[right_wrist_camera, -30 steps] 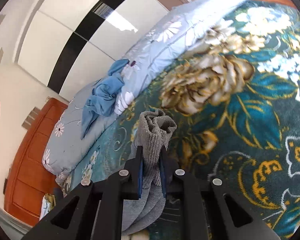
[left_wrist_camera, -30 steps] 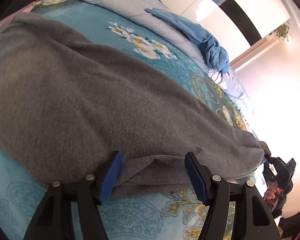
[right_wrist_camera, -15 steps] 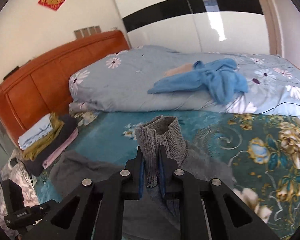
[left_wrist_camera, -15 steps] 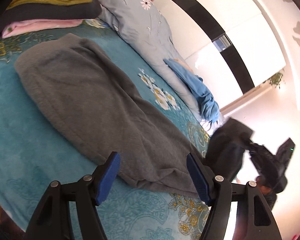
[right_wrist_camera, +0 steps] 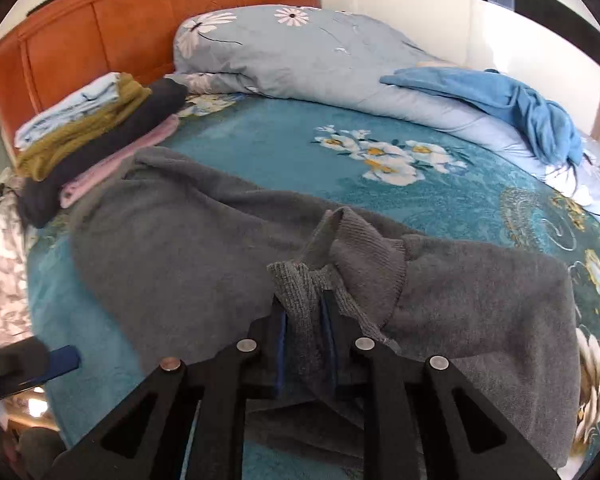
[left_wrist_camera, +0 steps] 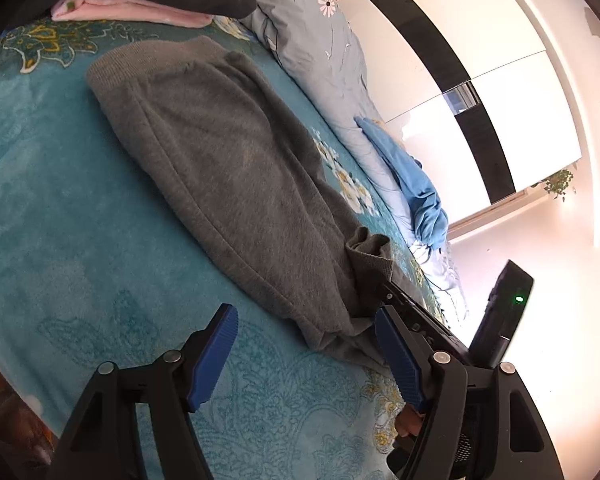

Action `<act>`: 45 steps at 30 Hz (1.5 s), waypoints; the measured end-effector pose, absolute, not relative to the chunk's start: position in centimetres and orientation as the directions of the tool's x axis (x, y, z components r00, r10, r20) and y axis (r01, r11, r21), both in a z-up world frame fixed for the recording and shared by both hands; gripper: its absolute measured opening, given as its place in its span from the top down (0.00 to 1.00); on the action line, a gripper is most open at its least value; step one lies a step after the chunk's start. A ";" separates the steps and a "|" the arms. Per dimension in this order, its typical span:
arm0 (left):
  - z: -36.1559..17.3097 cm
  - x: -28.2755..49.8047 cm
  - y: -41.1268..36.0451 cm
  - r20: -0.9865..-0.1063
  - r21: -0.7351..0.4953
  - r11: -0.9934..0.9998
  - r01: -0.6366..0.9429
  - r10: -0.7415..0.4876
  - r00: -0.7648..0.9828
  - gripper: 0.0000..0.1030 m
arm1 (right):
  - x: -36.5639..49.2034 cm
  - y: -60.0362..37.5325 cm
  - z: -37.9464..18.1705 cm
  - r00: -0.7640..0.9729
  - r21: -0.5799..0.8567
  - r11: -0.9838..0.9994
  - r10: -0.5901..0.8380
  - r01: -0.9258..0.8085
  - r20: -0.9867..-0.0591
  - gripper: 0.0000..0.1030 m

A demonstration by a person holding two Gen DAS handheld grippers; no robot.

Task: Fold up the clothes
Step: 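Lift the grey sweatshirt with the right gripper toward the left gripper, then grasp the ribbed hem with the left gripper while the right gripper releases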

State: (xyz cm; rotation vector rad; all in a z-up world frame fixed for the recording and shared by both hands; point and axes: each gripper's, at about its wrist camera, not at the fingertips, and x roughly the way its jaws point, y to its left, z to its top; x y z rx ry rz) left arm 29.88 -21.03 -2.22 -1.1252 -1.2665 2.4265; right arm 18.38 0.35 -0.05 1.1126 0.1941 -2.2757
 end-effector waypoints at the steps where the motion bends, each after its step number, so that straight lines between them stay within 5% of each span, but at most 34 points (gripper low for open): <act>1: -2.2 29.6 -20.7 -0.540 -0.766 -0.620 0.170 0.478 -0.693 0.27 | 18.5 1.0 0.3 -0.436 0.174 -0.787 -0.495 0.592 -0.751 0.74; 5: -1.4 27.4 -18.7 -0.551 -0.755 -0.642 0.137 0.505 -0.664 0.27 | 18.7 6.2 2.2 -0.408 0.345 -0.752 -0.615 0.562 -0.675 0.72; 18: -2.2 16.7 -10.2 -0.623 -0.709 -0.694 0.125 0.533 -0.573 0.29 | 15.9 21.0 0.7 -0.532 0.503 -0.820 -0.564 0.273 -0.631 0.70; 22: -2.4 16.8 -9.4 -0.649 -0.665 -0.734 0.136 0.478 -0.592 0.76 | 15.6 22.5 0.1 -0.533 0.527 -0.817 -0.561 0.233 -0.633 0.70; 25: -2.2 16.8 -9.9 -0.627 -0.683 -0.716 0.142 0.476 -0.617 0.83 | 15.6 22.6 0.2 -0.535 0.537 -0.809 -0.571 0.239 -0.622 0.70; 30: 0.5 18.2 -11.7 -0.547 -0.698 -0.711 0.086 0.452 -0.704 0.84 | 16.0 21.6 0.9 -0.538 0.528 -0.798 -0.593 0.292 -0.599 0.69; 32: 0.8 18.7 -12.8 -0.551 -0.682 -0.725 0.101 0.417 -0.723 0.84 | 15.8 21.2 0.1 -0.520 0.521 -0.804 -0.587 0.286 -0.621 0.59; 37: -4.7 18.5 -15.3 -0.627 -0.701 -0.673 0.236 0.424 -0.653 0.83 | 15.3 20.1 -2.3 -0.468 0.505 -0.824 -0.564 0.258 -0.680 0.59; 45: -2.7 20.3 -17.2 -0.525 -0.772 -0.617 0.150 0.486 -0.699 0.76 | 15.5 19.6 -2.1 -0.469 0.487 -0.829 -0.557 0.273 -0.685 0.59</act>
